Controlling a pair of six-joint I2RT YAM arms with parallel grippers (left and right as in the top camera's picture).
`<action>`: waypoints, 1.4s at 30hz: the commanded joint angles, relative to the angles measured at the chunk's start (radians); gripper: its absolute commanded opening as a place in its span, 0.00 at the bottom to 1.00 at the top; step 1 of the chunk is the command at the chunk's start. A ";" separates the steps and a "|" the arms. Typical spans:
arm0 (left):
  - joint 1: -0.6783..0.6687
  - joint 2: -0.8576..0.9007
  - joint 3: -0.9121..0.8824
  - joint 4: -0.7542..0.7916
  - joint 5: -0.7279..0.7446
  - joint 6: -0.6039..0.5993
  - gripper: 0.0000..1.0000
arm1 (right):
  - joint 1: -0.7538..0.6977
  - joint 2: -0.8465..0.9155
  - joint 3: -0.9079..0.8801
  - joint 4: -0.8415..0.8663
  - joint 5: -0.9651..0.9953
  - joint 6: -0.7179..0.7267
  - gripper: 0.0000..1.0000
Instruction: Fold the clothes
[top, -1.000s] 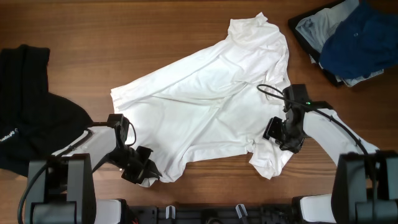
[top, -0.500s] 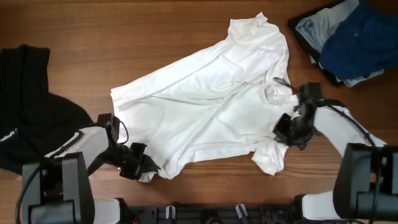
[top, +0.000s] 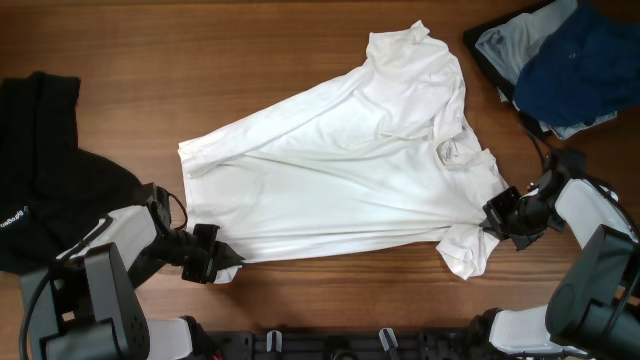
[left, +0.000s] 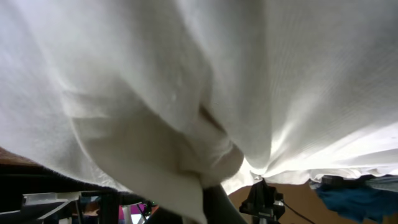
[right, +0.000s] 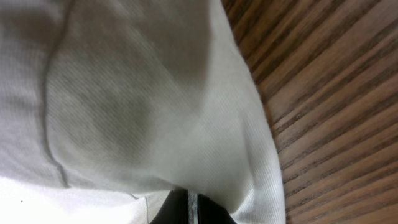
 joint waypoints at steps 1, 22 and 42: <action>0.035 0.061 -0.038 0.021 -0.231 0.021 0.04 | -0.024 0.037 -0.011 -0.002 0.159 0.026 0.04; 0.035 0.019 -0.037 0.038 -0.227 0.024 0.04 | 0.314 -0.109 0.250 -0.241 0.277 0.035 0.67; 0.035 0.019 -0.037 0.147 -0.234 0.074 0.39 | 0.563 -0.113 0.025 -0.399 -0.024 -0.003 0.85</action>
